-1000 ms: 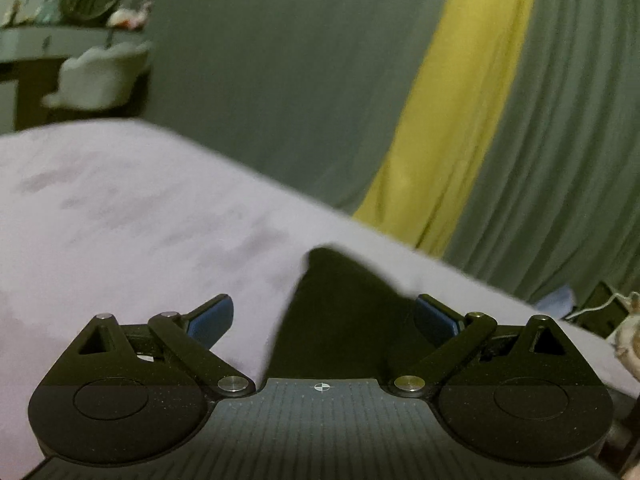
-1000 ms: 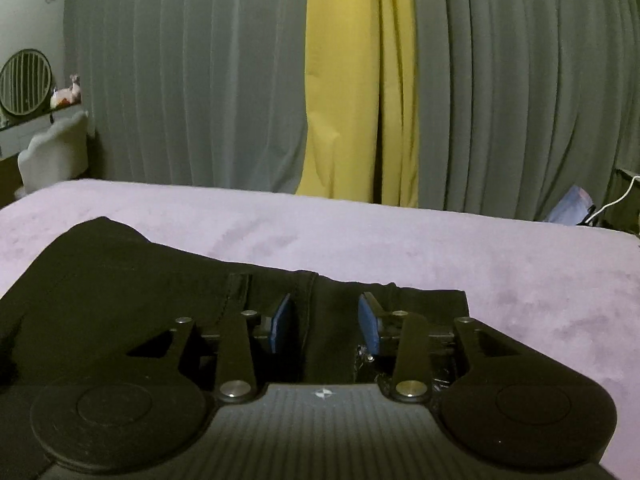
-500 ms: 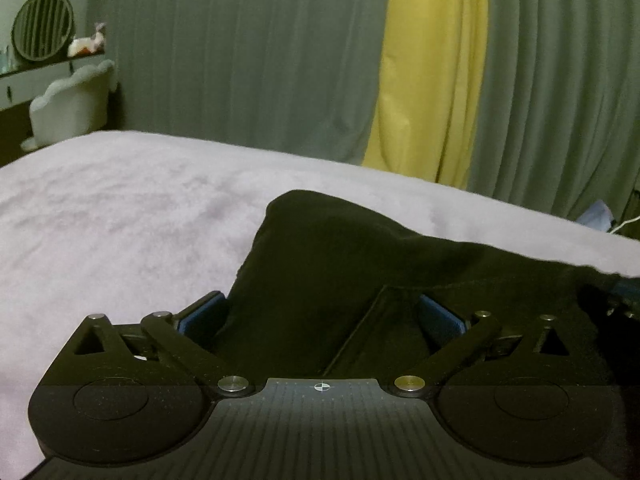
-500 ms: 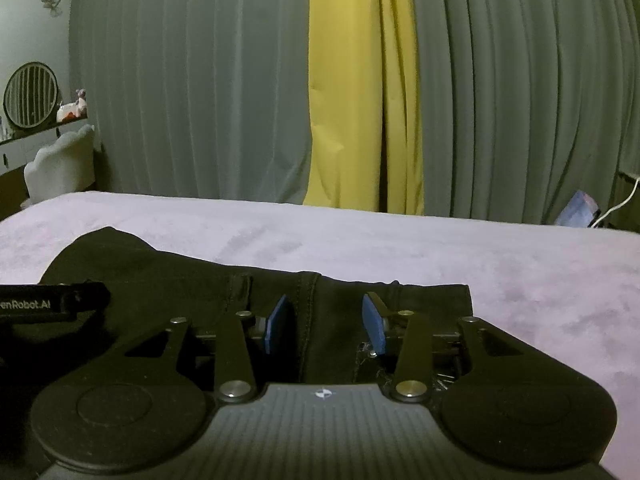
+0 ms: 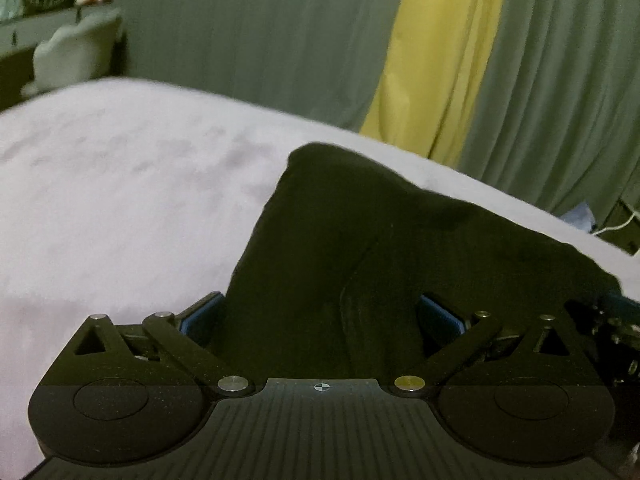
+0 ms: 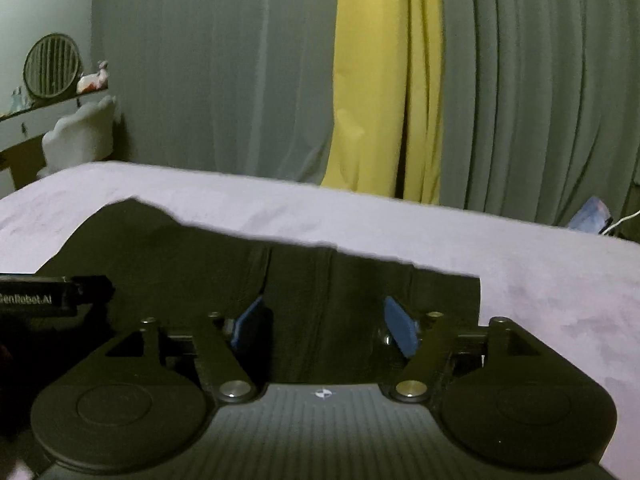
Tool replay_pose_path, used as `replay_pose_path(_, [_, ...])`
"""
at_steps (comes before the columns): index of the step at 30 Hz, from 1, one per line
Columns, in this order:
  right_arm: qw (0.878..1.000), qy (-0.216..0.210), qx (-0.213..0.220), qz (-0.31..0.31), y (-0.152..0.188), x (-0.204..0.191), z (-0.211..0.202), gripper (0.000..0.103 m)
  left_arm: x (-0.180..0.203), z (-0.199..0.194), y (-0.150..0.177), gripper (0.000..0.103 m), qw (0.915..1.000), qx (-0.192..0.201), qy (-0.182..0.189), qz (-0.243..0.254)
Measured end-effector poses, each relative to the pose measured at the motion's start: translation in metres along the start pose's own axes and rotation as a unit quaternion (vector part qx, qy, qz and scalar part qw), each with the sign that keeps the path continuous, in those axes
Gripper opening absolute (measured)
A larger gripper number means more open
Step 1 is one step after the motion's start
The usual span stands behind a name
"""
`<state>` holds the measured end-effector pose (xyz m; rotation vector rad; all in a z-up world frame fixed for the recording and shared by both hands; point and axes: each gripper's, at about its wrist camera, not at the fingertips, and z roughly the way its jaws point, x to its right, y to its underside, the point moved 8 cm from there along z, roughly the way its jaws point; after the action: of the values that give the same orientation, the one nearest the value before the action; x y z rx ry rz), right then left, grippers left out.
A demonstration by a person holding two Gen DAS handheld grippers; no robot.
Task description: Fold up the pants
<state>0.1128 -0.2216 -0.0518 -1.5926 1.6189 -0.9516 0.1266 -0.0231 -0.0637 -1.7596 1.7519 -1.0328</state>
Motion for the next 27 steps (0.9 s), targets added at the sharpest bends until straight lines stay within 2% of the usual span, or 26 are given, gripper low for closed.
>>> replay_pose_path(1, [1.000,0.003,-0.007,-0.013,0.000,-0.002,-0.006,0.069,-0.001,-0.005,0.000,0.103,1.0000,-0.004,0.003,-0.003])
replay_pose_path(2, [1.000,0.006,-0.016,-0.017,0.000,-0.004,-0.012,0.079,-0.001,-0.010,-0.001,0.103,0.9999,-0.005,0.007,-0.007])
replay_pose_path(5, [0.998,-0.030,-0.045,0.022,-0.002,-0.001,-0.030,0.083,-0.004,-0.026,-0.001,0.103,0.9994,-0.014,0.025,-0.020])
replay_pose_path(7, [0.995,-0.034,-0.078,0.055,-0.001,0.007,-0.039,0.089,-0.006,-0.029,0.005,0.103,0.9992,-0.028,0.022,-0.017])
replay_pose_path(10, [0.989,-0.016,-0.123,0.077,0.006,0.020,-0.050,0.090,-0.006,-0.021,0.018,0.103,0.9981,-0.062,-0.002,0.005])
replay_pose_path(13, [0.975,0.006,-0.215,0.062,0.037,0.027,-0.049,0.098,-0.001,-0.018,0.021,0.103,0.9976,-0.066,-0.014,0.018])
replay_pose_path(14, [0.971,0.003,-0.228,0.076,0.045,0.030,-0.049,0.098,-0.002,-0.018,0.021,0.103,0.9976,-0.065,-0.015,0.017])
replay_pose_path(17, [0.960,-0.004,-0.238,0.149,0.046,0.052,-0.049,0.098,-0.004,-0.019,0.021,0.103,0.9978,-0.066,-0.008,0.012])
replay_pose_path(20, [0.944,-0.032,-0.241,0.225,0.046,0.068,-0.045,0.098,-0.006,-0.019,0.020,0.103,0.9976,-0.069,-0.003,0.006])
replay_pose_path(24, [0.931,-0.030,-0.231,0.280,0.051,0.087,-0.035,0.099,-0.008,-0.018,0.020,0.103,0.9973,-0.073,0.003,-0.005])
replay_pose_path(26, [0.919,-0.051,-0.240,0.308,0.053,0.092,-0.023,0.099,-0.011,-0.016,0.019,0.103,0.9969,-0.077,0.010,-0.018])
replay_pose_path(27, [0.917,-0.055,-0.232,0.319,0.051,0.094,-0.019,0.099,-0.013,-0.014,0.019,0.103,0.9963,-0.080,0.016,-0.027])
